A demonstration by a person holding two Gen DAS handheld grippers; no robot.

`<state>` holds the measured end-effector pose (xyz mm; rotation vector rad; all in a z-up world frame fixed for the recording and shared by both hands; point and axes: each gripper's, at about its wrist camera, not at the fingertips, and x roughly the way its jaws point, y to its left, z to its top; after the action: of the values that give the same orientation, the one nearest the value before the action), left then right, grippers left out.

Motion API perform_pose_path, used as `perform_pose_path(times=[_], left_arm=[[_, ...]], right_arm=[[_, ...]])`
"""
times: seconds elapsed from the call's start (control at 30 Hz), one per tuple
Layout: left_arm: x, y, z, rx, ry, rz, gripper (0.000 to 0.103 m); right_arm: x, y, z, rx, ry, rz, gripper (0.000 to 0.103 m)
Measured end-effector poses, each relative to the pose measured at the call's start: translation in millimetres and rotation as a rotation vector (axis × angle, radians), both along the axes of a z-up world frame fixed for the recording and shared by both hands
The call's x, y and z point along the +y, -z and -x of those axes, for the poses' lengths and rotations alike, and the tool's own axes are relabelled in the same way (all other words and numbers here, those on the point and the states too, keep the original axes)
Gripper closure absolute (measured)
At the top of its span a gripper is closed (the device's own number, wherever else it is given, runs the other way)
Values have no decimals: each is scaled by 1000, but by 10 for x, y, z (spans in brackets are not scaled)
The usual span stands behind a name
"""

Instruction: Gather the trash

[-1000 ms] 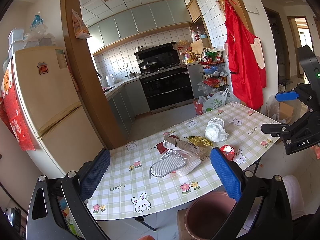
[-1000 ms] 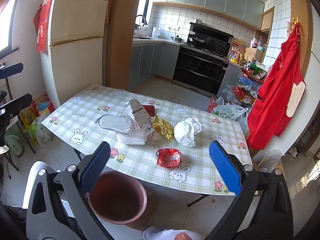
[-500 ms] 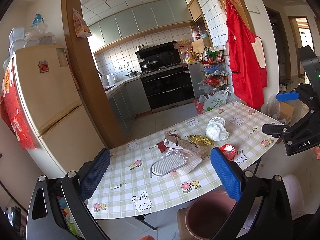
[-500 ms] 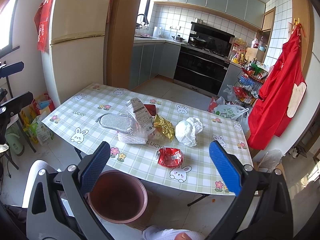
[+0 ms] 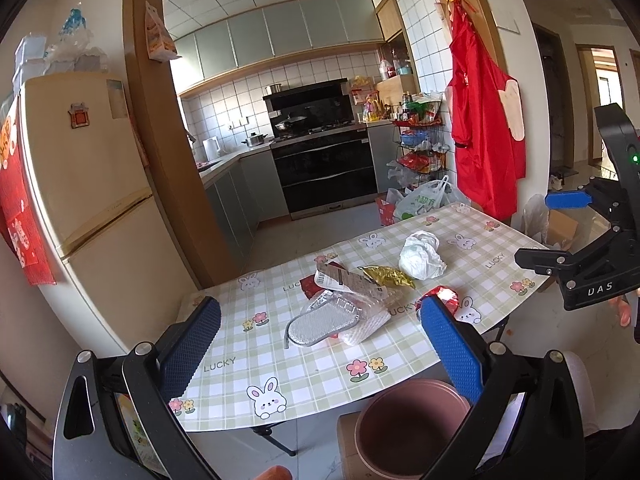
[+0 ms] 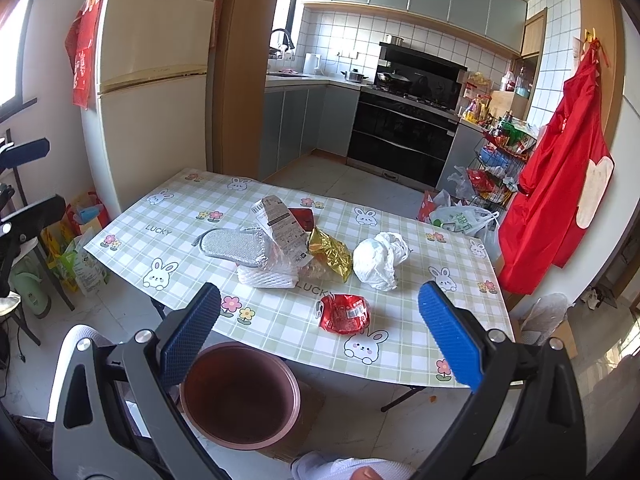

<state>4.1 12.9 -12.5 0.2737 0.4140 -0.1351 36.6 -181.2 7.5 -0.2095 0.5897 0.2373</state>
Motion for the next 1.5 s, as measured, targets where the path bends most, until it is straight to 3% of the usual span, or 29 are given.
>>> perform_pose_path(times=[0.33,0.43,0.6,0.73,0.87,1.03,1.3,1.5], left_arm=[[184,372,-132,19,-71,31,5],[261,541,-185,36,-107,29,5],[349,897,-292,97,-135,25,5],[317,1222,-370,102,-164,-11,5],[297,1512,-477,128,-170,11,5],[259,1754,-564,141,-193,-23,5],[403,1973,-842,183,-213,-48,5],[502,1987,-1167,158,-243,-69,5]], right_arm=[[-20,297,0,-41,13,-86,5],[-43,464,-112,26,42,-75,5],[-94,720,-194,50,55,-97,5],[-130,1083,-342,132,79,-93,5],[-135,1453,-483,223,70,-83,5],[-100,1734,-571,233,100,-29,5],[-268,2012,-918,265,151,-115,5],[-459,1985,-1336,249,166,-84,5]])
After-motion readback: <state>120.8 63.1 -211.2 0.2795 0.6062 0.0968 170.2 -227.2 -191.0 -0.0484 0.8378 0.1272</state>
